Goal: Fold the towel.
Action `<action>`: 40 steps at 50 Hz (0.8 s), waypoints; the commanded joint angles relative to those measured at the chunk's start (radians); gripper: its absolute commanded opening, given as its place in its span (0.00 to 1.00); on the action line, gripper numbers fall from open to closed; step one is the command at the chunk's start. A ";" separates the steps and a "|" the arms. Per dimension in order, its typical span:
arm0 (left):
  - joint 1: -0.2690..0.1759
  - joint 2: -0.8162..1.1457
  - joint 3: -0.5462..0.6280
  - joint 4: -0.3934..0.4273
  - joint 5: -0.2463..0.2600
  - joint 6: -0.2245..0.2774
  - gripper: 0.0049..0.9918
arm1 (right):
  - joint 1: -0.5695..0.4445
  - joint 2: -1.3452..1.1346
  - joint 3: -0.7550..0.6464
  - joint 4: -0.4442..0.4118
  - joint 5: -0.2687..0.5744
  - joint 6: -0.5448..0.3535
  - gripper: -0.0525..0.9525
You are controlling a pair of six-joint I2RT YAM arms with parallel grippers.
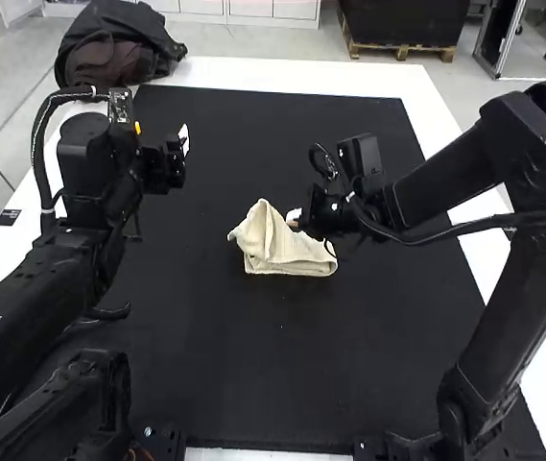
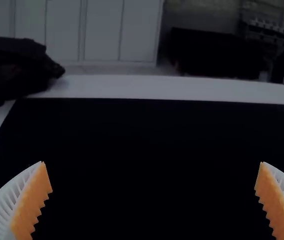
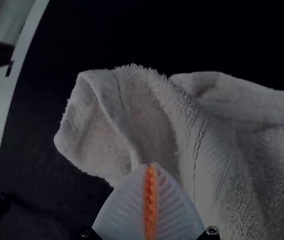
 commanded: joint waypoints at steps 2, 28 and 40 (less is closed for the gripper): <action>-0.008 -0.019 -0.024 0.009 -0.005 0.013 0.97 | -0.001 0.020 0.002 0.026 -0.006 -0.010 0.05; -0.017 -0.022 -0.024 0.009 -0.006 0.013 0.97 | 0.036 0.121 0.030 0.061 0.000 -0.008 0.05; -0.020 -0.022 -0.024 0.009 -0.006 0.013 0.97 | 0.071 0.155 0.056 0.063 0.001 -0.004 0.05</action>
